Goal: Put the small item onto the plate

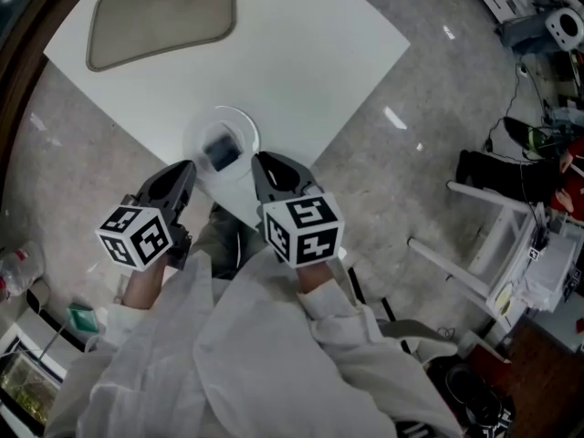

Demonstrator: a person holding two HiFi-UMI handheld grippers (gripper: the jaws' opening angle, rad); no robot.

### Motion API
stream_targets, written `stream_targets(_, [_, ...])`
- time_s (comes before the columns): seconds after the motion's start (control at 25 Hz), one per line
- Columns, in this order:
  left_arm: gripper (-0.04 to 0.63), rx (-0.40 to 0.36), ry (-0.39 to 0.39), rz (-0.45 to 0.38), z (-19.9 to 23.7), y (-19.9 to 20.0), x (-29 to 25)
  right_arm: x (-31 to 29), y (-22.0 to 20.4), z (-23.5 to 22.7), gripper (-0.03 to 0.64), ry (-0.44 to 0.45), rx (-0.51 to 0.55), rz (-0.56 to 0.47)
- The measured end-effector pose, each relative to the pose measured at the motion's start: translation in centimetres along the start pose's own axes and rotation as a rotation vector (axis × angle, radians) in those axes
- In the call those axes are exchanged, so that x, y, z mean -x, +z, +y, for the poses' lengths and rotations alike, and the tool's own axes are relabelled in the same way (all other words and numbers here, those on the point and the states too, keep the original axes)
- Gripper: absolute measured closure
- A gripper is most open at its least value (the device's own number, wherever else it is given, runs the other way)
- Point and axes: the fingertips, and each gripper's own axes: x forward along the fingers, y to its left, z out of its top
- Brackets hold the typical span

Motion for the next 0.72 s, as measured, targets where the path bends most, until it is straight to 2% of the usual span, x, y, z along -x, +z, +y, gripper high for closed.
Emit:
stream_targets(0.24, [0.581, 0.055, 0.037, 0.025, 2.0, -0.7, 0.1, -0.8, -0.6, -0.7, 0.6, -0.011, -0.025, 0.026])
stream_targets(0.48, [0.578, 0.059, 0.073, 0.042, 3.7, -0.8, -0.1, -1.8, -1.8, -1.5, 0.6, -0.028, -0.055, 0.067])
stream_targets(0.72, [0.531, 0.109, 0.073, 0.073, 3.9, -2.2, -0.4, -1.9, -2.7, -1.8, 0.598, -0.029, -0.065, 0.099])
